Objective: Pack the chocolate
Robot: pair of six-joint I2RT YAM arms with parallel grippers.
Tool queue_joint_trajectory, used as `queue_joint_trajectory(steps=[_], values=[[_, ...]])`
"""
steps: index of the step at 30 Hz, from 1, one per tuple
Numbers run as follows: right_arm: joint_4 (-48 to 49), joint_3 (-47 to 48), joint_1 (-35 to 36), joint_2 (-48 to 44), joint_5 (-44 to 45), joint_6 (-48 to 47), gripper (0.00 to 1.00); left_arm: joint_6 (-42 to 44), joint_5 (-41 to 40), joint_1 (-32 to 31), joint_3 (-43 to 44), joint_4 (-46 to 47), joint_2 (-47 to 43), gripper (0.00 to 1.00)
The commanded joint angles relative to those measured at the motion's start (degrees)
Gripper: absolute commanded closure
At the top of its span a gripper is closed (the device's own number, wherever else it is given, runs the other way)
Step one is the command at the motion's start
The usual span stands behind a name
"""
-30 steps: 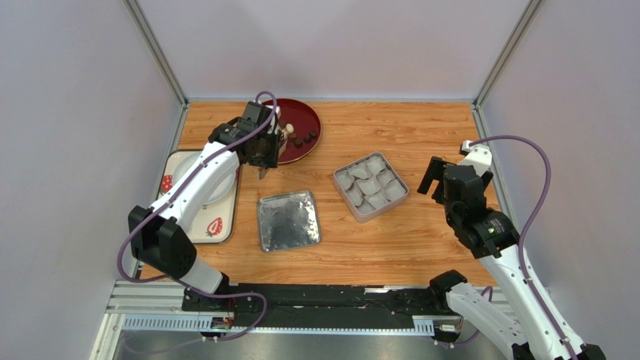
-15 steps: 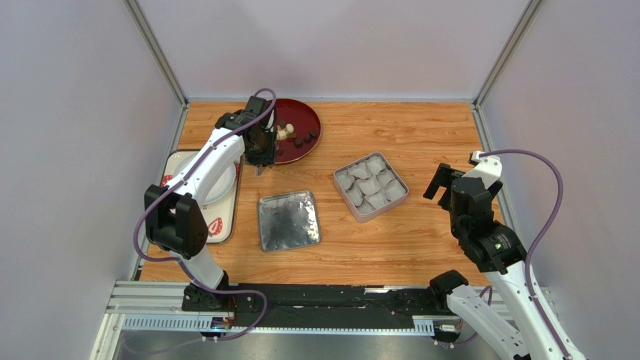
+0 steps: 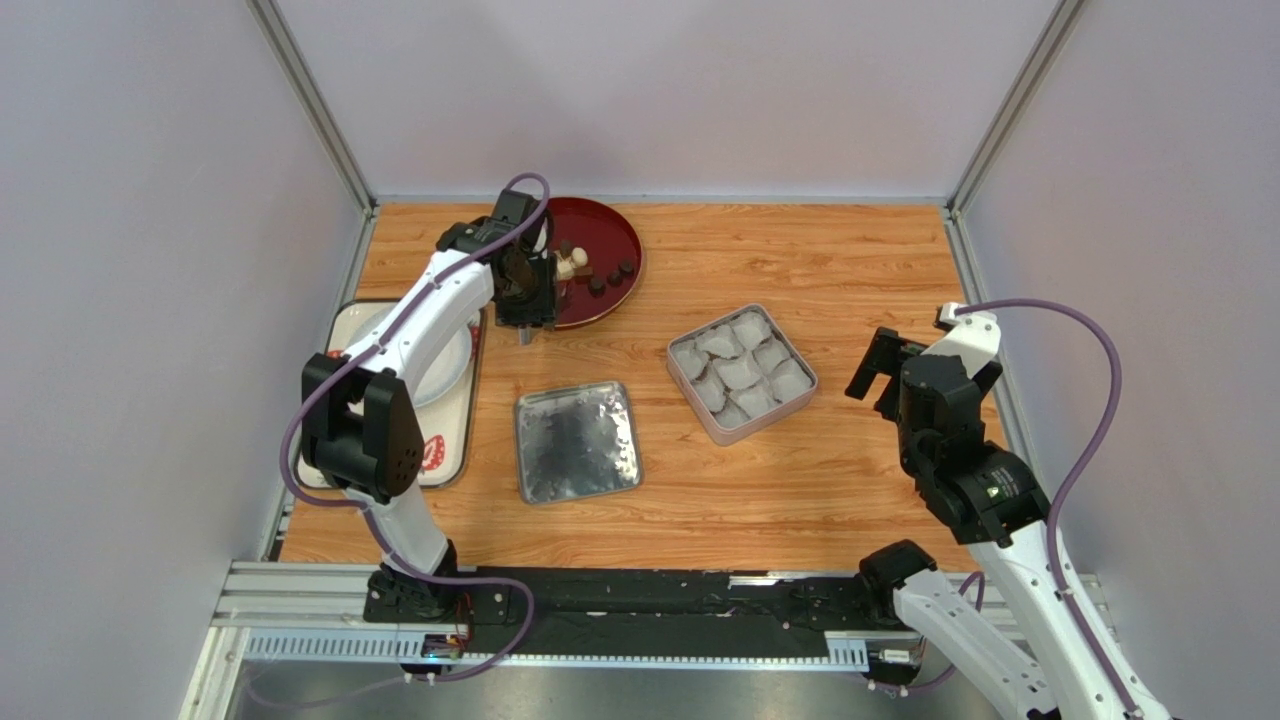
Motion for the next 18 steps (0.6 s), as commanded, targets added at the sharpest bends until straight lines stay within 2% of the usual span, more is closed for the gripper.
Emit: queue_joint_trajectory(steps=[1,12,18], values=[[2.9,-0.1,0.0,-0.5,0.3,-0.9,0.04,-2.0,-0.2,0.8,3.0,1.1,1.3,0.48],[3.4,-0.3,0.0,-0.5,-0.8,-1.0,0.04,-2.7,0.1,1.1,3.6,2.0,4.1,0.48],[3.3,-0.5,0.0,-1.1,-0.6,-1.0,0.05,-3.0,0.9,1.1,4.0,2.0,4.4,0.52]])
